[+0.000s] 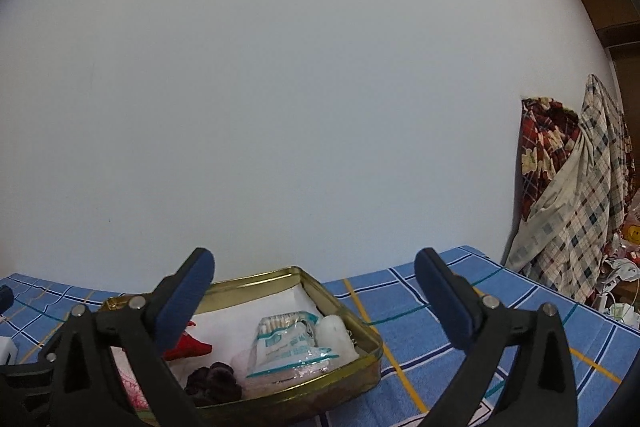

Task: Organize soft objects
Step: 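Open both tools to drop the swab pack and pouch into the tin, then move both tools back to the remaining items on the table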

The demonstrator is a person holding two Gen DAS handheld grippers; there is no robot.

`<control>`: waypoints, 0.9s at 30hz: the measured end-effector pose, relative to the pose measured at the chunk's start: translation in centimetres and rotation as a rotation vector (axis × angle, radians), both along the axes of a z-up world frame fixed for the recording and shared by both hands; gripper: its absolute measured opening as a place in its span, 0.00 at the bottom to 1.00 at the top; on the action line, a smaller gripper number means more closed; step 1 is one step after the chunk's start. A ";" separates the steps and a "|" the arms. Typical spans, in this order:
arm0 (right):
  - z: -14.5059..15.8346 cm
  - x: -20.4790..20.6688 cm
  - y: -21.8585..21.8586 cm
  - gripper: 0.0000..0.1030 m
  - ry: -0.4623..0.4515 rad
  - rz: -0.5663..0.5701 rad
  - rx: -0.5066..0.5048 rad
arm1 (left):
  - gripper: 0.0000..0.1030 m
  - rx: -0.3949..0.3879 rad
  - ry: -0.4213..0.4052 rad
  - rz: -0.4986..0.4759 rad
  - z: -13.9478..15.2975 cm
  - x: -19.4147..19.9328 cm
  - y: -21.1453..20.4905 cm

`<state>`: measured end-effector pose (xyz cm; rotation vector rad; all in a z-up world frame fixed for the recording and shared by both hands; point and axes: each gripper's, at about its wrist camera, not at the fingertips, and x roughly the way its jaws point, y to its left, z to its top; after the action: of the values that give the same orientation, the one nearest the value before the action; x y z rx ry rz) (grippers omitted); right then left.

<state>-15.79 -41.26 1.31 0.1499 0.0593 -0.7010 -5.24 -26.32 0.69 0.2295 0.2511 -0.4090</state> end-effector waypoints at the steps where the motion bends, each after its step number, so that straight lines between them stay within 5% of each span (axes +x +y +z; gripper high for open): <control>1: 0.0 -0.1 0.1 0.99 -0.003 -0.007 -0.001 | 0.91 -0.007 0.004 0.003 0.0 0.0 0.3; 27: -0.1 -2.9 3.0 0.99 -0.026 -0.030 0.078 | 0.91 -0.053 0.068 0.037 0.2 -0.5 7.2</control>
<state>-18.67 -38.21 1.24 0.2352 0.0594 -0.7267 -5.76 -19.09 0.89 0.1586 0.3106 -0.3864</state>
